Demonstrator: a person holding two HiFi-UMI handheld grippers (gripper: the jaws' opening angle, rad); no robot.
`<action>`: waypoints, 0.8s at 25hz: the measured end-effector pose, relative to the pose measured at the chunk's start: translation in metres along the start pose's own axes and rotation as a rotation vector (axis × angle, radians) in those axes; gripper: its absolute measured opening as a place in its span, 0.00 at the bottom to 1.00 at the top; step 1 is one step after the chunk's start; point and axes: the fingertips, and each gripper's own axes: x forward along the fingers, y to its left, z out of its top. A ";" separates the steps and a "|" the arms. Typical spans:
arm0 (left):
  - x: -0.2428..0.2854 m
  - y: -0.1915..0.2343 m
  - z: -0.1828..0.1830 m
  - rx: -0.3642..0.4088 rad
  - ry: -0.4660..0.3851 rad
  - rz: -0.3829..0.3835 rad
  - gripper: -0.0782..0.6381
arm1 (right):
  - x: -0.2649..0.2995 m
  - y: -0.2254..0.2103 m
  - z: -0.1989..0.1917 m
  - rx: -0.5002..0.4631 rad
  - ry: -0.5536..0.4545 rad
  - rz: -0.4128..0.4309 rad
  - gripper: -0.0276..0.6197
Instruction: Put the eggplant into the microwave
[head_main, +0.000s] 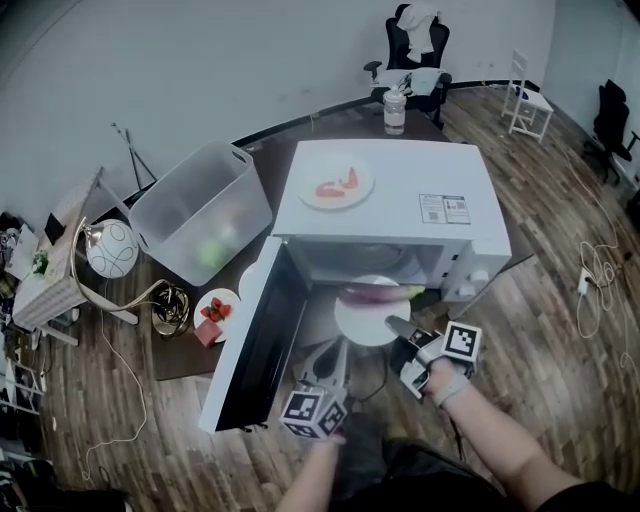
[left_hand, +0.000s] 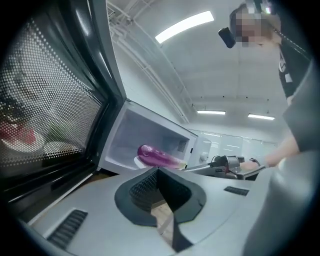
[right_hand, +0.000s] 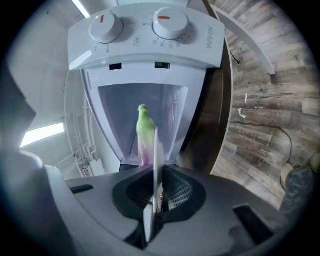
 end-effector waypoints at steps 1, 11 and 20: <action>0.003 0.003 0.001 -0.003 0.001 -0.004 0.10 | 0.003 -0.001 0.001 0.003 -0.008 -0.001 0.08; 0.025 0.017 -0.001 0.009 0.023 -0.047 0.10 | 0.034 -0.006 0.015 0.032 -0.067 0.011 0.08; 0.046 0.019 -0.020 -0.010 0.044 -0.075 0.10 | 0.049 -0.016 0.032 0.014 -0.124 0.014 0.08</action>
